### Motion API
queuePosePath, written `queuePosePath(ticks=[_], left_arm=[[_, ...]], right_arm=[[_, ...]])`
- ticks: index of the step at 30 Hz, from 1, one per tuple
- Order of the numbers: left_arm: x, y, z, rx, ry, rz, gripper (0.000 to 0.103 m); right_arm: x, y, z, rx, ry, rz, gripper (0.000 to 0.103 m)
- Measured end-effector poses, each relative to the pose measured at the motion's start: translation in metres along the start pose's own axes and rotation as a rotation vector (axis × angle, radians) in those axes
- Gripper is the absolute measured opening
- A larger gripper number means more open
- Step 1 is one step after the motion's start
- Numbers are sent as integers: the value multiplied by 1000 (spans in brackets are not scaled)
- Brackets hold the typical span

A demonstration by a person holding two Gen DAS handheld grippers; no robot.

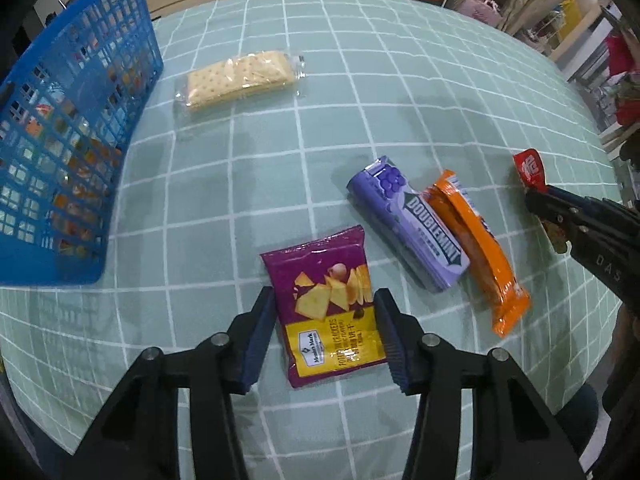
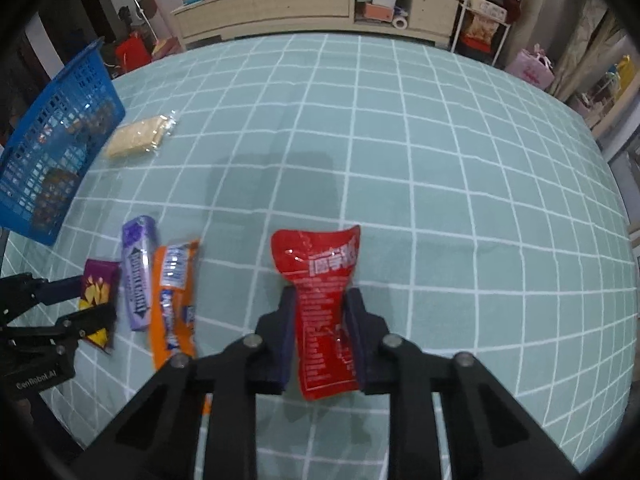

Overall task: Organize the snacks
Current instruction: 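Carry the red bag and purple chip bag over the blue basket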

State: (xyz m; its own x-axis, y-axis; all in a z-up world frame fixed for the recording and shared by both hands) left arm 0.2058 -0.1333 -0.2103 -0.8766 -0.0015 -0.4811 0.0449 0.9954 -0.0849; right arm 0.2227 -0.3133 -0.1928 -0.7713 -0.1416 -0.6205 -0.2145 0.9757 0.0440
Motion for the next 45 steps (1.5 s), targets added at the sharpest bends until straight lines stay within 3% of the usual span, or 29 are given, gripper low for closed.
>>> queuePosePath(ticks=[9,13,19,29,35,41,45], left_arm=[[-8,8,-62,47,-107,5,47],[-20,12,-101,64,-187,27,47],[-44,41,-155,99,-280,35,47],[-81,117,-207,33,-380,63,47],[-97,166,-209,5,-417,58,47],[-108,204,-195,-43,-404,59,47],[-112,223,-175,-30,-380,38,47]], right_arm=[[-6,12,-43,-4,-33,29,26],[-27,24,-68,-34,-69,31,26],[-62,68,-96,-64,-150,-23,26],[-116,154,-114,-163,-255,-114,26],[-139,201,-95,-211,-251,-135,26],[-157,238,-74,-254,-235,-149,26],[-167,258,-53,-263,-211,-159,26]])
Point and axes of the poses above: each gripper's, at about its wrist camera, not at the fingertips, and z roughly the way its jaws point, y to its left, x to its underside, the point moved 2 cm from there along z, roughly the way its jaws point, and after that the axes turned 14 degrees about -y, right-handed, at the moved point
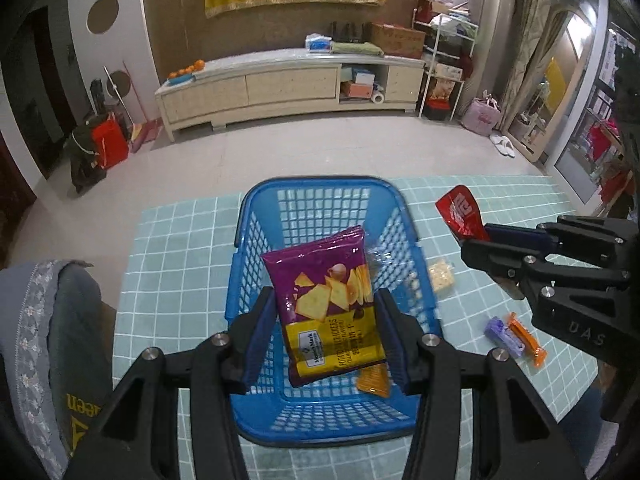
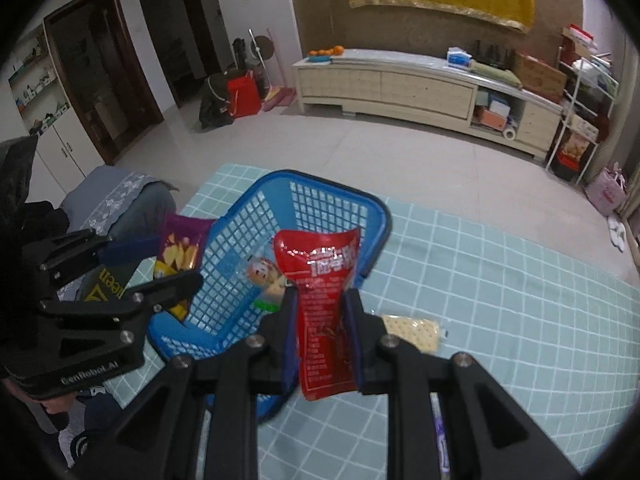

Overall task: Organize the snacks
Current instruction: 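Carry the red bag and purple chip bag over the blue basket, then open both tools to drop the bags into the blue basket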

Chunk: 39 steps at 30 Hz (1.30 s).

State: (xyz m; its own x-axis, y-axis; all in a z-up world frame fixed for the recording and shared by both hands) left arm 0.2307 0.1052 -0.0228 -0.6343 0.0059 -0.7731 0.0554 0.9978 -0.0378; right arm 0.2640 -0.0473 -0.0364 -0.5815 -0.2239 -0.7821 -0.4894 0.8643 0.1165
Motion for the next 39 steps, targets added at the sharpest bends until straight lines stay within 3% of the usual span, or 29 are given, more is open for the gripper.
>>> queuePosePath(ticks=[12,15,17,18,20,25,34,39], left_arm=[[3,26,46,33,42,-36,47],[3,24,49,33,43,-7,53],[2,22,48,18,35,8,64],[2,22,48,18,30,6,64],[2,21,44,27,27,-9,65],[1,8,29,19,12,20,68],[-8,-40,-15,44,-54,72,72],[-10,-72,-29,66,-71,104,79]], right_arm=[[-5,5,54,16,62,3,27],[-4,-1,61,31,69,2,38],[-2,-4,60,47,66,-8,59],[-2,-6,59,55,64,-7,63],[0,-12,52,66,58,13,71],[4,-23,29,90,40,20,76],[11,-53,-41,135,2,54,77],[23,-73,-81,166,-14,68,81]])
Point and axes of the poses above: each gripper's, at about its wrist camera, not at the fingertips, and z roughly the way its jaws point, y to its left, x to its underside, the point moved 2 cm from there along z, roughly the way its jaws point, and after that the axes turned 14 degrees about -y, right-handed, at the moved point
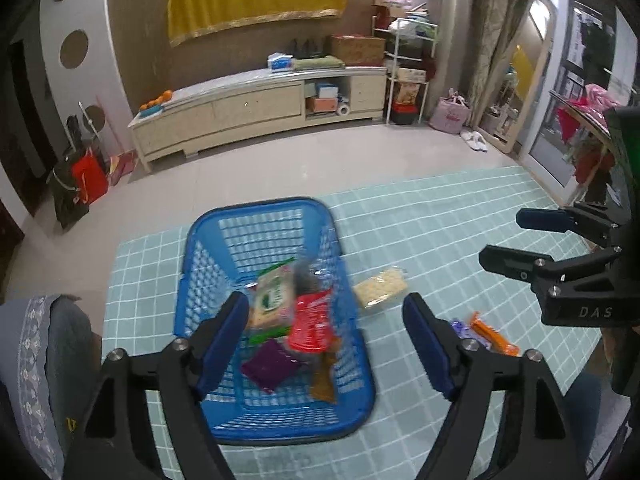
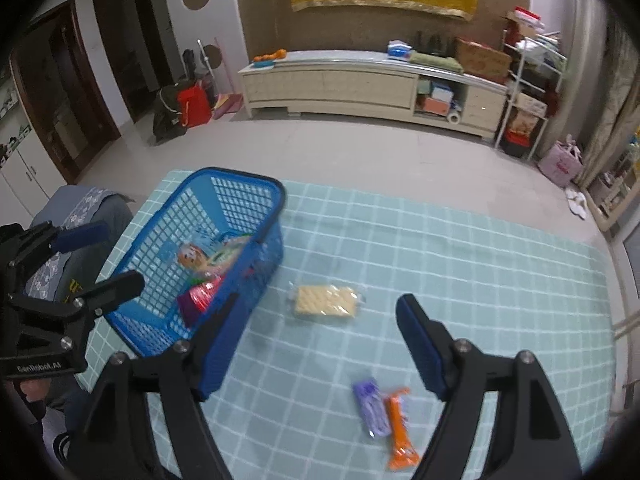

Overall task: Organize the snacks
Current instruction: 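Open both tools to drop the bags into the blue basket, then move the right tool to the orange snack bar and grasp it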

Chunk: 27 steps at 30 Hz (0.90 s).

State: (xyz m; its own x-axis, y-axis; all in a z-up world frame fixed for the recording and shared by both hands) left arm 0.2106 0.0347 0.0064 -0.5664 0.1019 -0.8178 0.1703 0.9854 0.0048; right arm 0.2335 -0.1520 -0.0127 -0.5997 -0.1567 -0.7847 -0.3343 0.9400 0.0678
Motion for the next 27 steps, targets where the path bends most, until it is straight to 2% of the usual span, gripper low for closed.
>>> queuePosePath(ticks=[2,5,12,18,27], left_arm=[[-3,-14,-3,-6,-6,5,79],[-2,-34,-3,26,2,8,79],[19,-73,11,68,52,17,79],[49,-107,31,89,102,40,79],[97,-130,60,92,197,27,79]], right_arm=[[6,-11,-10,18,2,8,81],[14,-25,-21,38,-1,25,81],[41,-52,-35,87,22,5,81],[75,-69,-30,82,65,1,81],[137,-85,-3,60,162,-42,81]])
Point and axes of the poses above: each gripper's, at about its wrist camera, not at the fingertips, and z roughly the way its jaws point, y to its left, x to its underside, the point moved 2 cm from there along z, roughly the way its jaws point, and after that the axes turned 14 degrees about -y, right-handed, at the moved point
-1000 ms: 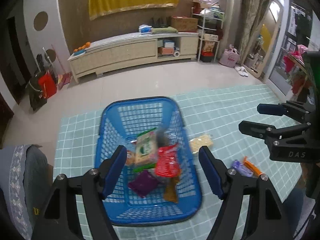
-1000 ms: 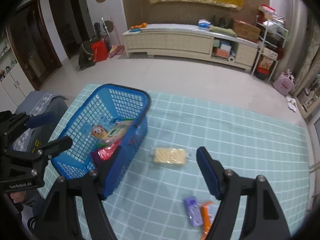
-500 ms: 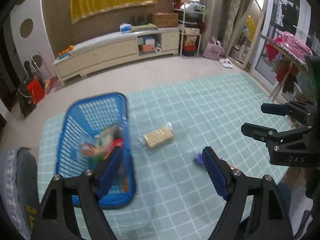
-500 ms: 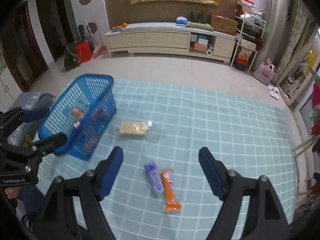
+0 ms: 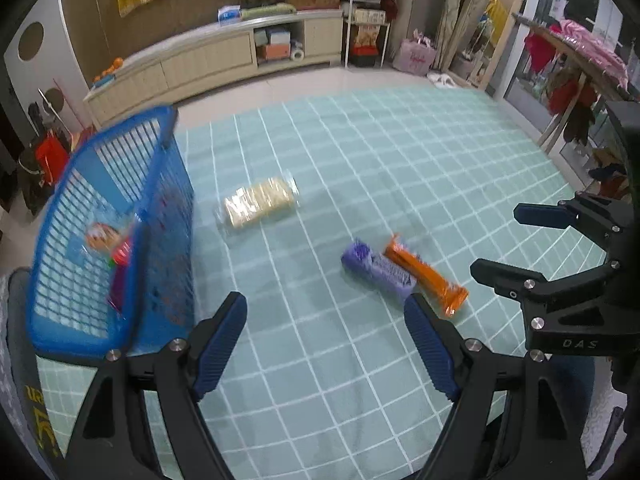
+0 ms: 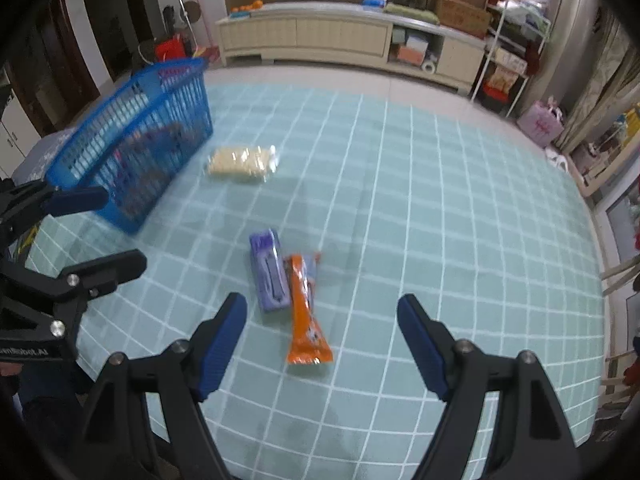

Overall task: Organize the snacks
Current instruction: 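Move the right tool to the orange snack bar and grasp it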

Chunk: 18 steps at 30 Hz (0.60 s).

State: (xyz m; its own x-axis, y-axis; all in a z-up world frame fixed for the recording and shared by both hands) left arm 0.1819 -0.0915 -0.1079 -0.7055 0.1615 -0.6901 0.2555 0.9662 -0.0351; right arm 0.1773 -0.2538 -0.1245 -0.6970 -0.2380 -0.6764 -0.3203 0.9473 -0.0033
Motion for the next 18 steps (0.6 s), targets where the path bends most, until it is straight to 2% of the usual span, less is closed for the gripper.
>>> queuePosePath(ticks=[7,12,14,17,18], left_arm=[[23,0,23,-3,54,-47,79],[33,-1,38,-11,93,-51,79],[36,-1,44,-15,106,-50,79],[40,-2,52,-20,127,-51,79],[40,-2,54,-22,133,-53,79]], right_arm=[[35,-1,33,-29,75,-39,81],[42,8,52,-26,93,-98,80],[42,8,59,-42,102,-91,74],[41,10,70,-51,109,-94,70],[41,11,74,-55,112,-96,61]])
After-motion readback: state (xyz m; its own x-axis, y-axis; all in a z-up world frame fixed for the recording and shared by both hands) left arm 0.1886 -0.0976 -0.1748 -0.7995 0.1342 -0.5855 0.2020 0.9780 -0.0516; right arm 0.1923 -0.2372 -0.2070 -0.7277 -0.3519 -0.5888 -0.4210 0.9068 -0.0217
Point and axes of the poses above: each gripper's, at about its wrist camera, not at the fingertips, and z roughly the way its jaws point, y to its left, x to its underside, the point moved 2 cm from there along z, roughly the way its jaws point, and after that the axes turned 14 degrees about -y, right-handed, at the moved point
